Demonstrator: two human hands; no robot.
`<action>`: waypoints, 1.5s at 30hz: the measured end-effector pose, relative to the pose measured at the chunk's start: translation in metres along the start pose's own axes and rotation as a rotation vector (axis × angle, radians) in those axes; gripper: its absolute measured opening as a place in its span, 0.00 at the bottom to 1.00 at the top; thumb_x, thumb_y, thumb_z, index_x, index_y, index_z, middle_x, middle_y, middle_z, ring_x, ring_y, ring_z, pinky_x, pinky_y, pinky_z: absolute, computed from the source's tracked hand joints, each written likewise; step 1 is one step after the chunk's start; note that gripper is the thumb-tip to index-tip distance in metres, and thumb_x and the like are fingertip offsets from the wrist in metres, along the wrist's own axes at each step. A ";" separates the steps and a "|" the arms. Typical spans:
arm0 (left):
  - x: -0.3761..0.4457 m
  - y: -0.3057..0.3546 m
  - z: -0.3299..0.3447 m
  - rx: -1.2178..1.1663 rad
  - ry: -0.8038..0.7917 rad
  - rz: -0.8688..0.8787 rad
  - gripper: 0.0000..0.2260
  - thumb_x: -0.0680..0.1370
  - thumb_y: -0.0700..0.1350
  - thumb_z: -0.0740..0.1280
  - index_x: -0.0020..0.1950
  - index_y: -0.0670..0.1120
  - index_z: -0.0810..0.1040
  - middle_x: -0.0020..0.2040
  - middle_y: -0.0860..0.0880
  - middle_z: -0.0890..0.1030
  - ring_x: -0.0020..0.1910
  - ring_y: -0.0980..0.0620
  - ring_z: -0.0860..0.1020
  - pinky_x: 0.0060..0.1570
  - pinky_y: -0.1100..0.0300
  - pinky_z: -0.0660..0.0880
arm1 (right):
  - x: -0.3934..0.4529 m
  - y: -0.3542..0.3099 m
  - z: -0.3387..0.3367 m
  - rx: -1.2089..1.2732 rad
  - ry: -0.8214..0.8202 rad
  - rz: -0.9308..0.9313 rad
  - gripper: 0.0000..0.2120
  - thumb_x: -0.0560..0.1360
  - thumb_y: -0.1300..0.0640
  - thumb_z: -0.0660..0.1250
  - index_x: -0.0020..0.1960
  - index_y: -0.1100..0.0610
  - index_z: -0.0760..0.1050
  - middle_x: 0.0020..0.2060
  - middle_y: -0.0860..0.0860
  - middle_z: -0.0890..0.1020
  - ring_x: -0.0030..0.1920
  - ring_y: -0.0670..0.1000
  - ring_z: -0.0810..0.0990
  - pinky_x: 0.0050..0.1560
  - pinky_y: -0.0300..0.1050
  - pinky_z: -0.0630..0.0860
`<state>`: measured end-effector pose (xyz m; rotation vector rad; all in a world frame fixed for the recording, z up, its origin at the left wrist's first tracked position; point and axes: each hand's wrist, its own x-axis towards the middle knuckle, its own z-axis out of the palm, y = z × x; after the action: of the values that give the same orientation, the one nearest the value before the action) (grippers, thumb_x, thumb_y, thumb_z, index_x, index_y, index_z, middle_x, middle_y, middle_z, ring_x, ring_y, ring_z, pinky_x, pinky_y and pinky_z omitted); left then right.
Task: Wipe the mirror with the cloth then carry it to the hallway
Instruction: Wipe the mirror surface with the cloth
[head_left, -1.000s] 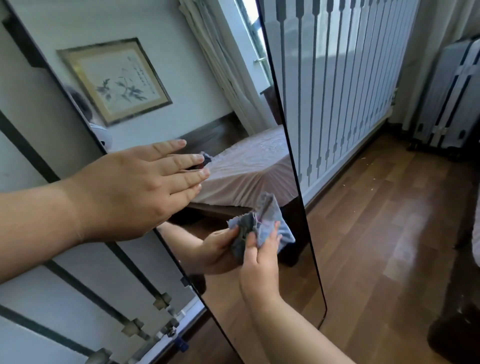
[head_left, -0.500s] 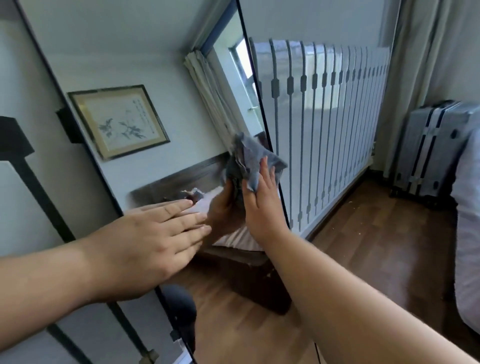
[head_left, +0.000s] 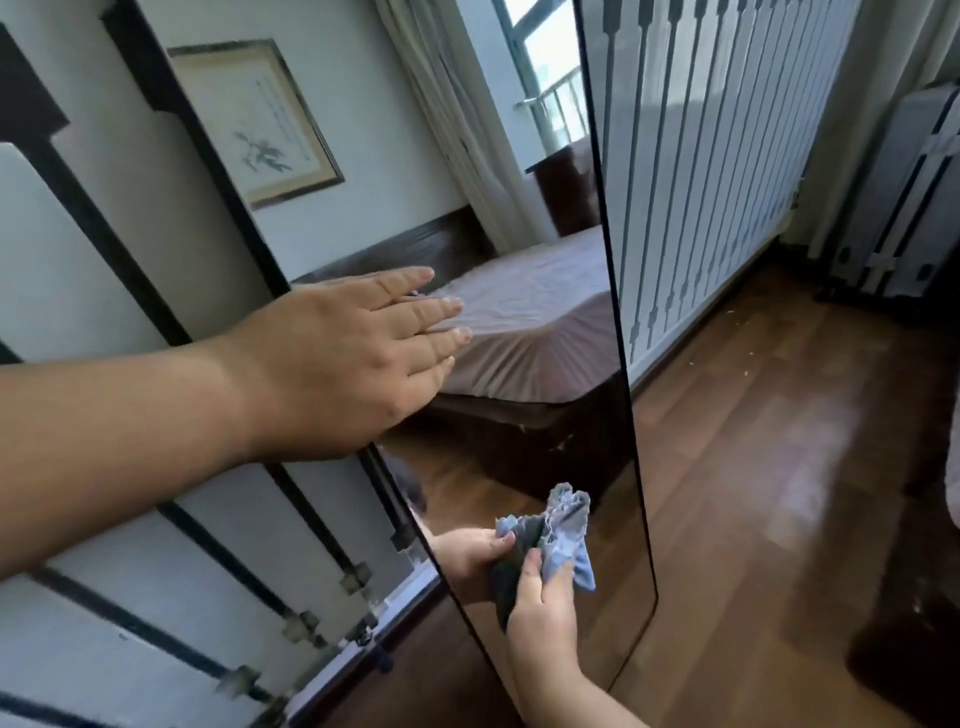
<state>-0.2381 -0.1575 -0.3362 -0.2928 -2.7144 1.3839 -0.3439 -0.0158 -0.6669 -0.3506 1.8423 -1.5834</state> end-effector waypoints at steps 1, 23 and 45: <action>0.000 0.000 -0.001 0.001 -0.001 -0.005 0.24 0.87 0.38 0.51 0.73 0.36 0.84 0.75 0.35 0.82 0.77 0.31 0.79 0.79 0.29 0.72 | -0.013 -0.014 0.010 -0.025 -0.021 -0.153 0.33 0.89 0.47 0.58 0.89 0.46 0.46 0.88 0.52 0.58 0.87 0.56 0.55 0.85 0.56 0.56; 0.004 -0.008 -0.026 -0.473 0.000 -0.357 0.30 0.85 0.41 0.59 0.89 0.47 0.63 0.82 0.41 0.77 0.84 0.40 0.72 0.79 0.38 0.75 | -0.066 -0.125 0.042 -0.504 -0.066 -1.122 0.36 0.81 0.52 0.60 0.88 0.49 0.55 0.88 0.49 0.54 0.88 0.61 0.46 0.85 0.70 0.49; 0.003 -0.002 -0.014 -0.065 -0.020 -0.077 0.22 0.83 0.38 0.64 0.77 0.39 0.81 0.78 0.36 0.80 0.81 0.35 0.76 0.83 0.40 0.64 | -0.051 -0.101 0.030 -0.573 -0.078 -1.191 0.36 0.81 0.55 0.63 0.87 0.50 0.55 0.88 0.52 0.55 0.88 0.61 0.45 0.86 0.66 0.46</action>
<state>-0.2390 -0.1472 -0.3260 -0.1778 -2.7592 1.2883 -0.3095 -0.0312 -0.5563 -2.0164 2.0953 -1.5662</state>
